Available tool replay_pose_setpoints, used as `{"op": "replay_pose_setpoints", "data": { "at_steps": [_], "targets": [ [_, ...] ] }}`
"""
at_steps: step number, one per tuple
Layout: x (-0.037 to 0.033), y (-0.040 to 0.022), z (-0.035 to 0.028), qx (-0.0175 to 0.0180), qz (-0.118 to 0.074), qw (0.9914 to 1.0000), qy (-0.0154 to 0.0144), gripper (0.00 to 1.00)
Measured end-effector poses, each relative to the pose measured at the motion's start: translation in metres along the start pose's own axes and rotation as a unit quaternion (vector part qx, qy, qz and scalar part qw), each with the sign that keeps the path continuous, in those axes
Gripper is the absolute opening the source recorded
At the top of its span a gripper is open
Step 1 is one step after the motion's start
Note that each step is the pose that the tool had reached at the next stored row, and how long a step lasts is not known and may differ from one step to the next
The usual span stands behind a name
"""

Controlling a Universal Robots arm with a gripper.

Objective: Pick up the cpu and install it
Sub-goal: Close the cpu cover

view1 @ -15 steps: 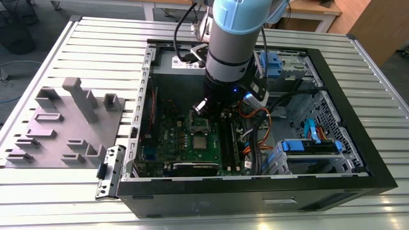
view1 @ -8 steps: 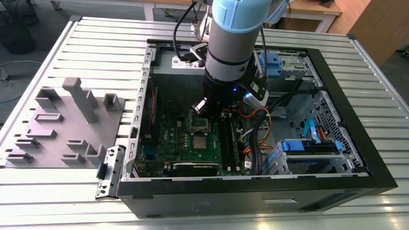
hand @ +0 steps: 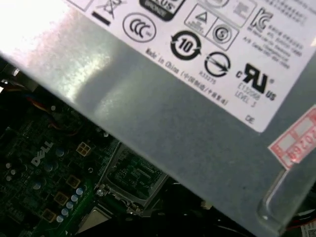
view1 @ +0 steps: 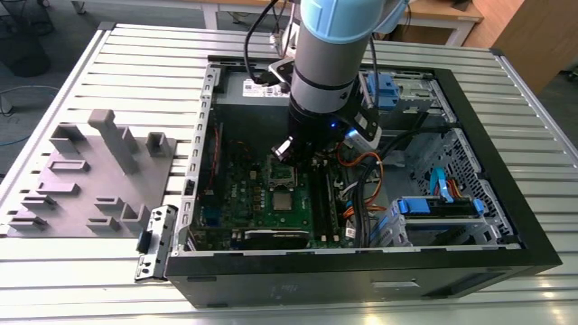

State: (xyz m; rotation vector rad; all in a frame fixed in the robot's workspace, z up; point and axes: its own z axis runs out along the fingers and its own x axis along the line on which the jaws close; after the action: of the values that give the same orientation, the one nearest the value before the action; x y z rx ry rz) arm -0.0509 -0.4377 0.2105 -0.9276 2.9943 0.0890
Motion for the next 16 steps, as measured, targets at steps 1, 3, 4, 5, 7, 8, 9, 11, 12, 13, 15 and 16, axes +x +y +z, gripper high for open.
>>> {"op": "replay_pose_setpoints", "data": {
  "at_steps": [1,3,4,5,7,8,9,11,12,13,15,16],
  "targets": [
    [0.0004,-0.0006,0.0,0.0,0.0,1.0,-0.0001,0.11],
    [0.0007,-0.0009,0.0,0.0,0.0,1.0,-0.0001,0.11],
    [0.0005,-0.0011,0.0001,0.0001,0.0,1.0,0.0,0.11],
    [-0.0001,-0.0015,0.0002,0.0001,0.0,1.0,0.0,0.11],
    [-0.0016,-0.0026,0.0005,0.0001,0.0,1.0,0.0,0.11],
    [-0.0018,-0.0028,0.0008,0.0,0.0,1.0,-0.0001,0.11],
    [-0.0019,-0.0028,0.0015,0.0,0.0,1.0,-0.0002,0.11],
    [-0.0018,-0.003,0.0043,0.0,0.0,1.0,-0.0001,0.11],
    [-0.0018,-0.0031,0.0056,0.0,0.0,1.0,-0.0001,0.11],
    [-0.0018,-0.0031,0.0066,0.0,0.0,1.0,-0.0001,0.11],
    [-0.0017,-0.0032,0.0088,-0.0007,0.0,1.0,-0.0006,0.11],
    [-0.0014,-0.0033,0.0106,-0.0015,0.0,1.0,-0.001,0.11]
  ]
}}
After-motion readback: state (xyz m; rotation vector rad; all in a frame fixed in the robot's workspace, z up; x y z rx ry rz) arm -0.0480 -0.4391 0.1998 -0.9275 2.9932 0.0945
